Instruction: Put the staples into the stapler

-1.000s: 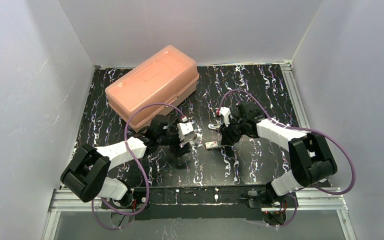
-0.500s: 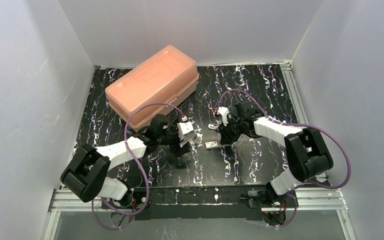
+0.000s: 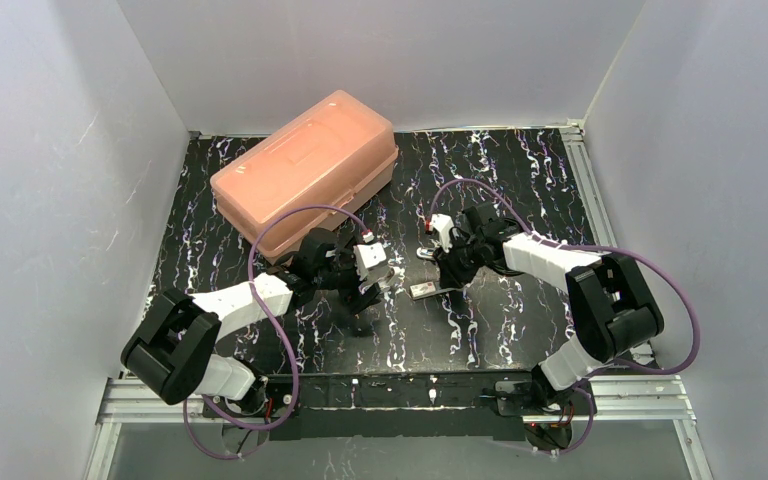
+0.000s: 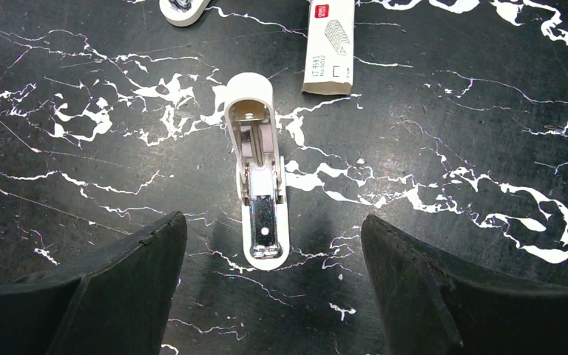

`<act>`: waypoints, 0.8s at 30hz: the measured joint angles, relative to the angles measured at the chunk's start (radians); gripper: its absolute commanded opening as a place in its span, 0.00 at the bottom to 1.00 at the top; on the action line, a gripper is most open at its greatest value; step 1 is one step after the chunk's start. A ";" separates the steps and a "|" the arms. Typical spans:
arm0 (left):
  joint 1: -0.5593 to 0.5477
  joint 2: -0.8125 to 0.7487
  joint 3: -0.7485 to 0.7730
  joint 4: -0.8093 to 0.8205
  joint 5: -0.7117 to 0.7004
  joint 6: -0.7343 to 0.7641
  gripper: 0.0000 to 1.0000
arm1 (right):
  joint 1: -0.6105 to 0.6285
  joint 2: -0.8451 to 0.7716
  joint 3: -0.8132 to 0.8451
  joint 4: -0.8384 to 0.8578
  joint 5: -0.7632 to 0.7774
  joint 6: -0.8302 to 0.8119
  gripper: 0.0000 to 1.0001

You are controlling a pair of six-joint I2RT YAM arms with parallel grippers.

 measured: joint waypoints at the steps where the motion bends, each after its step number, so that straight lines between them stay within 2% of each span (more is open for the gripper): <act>1: 0.000 0.000 0.000 0.000 0.000 0.000 0.86 | 0.002 0.000 0.000 0.000 0.008 0.000 0.32; 24: 0.005 0.000 0.000 -0.005 0.000 0.002 0.86 | 0.027 0.005 0.001 0.008 0.091 0.027 0.29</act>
